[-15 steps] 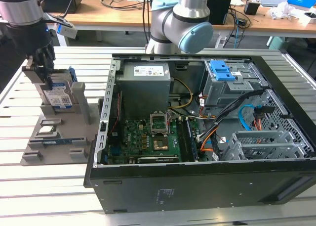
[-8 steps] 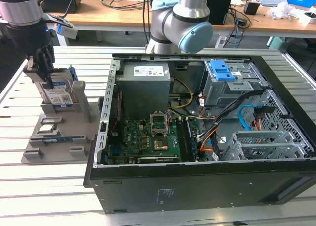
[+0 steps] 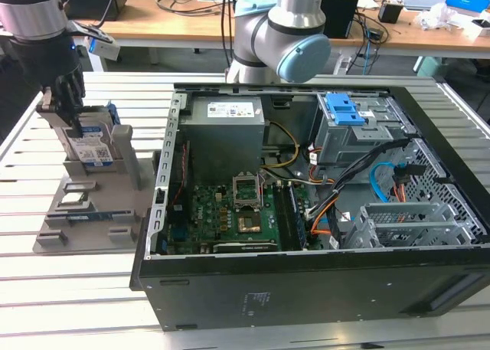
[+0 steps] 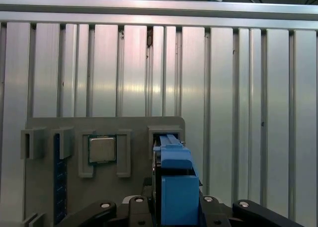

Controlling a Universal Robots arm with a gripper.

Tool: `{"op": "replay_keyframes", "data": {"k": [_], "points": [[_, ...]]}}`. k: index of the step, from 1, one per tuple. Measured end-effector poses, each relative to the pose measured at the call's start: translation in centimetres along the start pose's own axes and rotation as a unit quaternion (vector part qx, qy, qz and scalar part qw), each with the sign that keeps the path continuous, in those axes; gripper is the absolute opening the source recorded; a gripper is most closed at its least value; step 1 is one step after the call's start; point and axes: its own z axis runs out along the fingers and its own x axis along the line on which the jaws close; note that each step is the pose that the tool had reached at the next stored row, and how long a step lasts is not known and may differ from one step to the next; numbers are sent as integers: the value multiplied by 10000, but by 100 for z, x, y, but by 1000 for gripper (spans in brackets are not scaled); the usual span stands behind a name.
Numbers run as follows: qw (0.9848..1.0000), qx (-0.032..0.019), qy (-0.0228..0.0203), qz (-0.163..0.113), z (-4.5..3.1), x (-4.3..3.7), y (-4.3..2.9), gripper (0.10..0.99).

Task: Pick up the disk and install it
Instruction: 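Pick up the disk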

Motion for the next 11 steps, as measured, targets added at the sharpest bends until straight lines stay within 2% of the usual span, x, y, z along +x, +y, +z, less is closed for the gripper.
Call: {"op": "replay_keyframes", "data": {"k": [3, 11], "points": [[10000, 2, -1, 0, -1, 0, 0, 365], [10000, 0, 0, 0, -85, -1, 3, 365]]}}
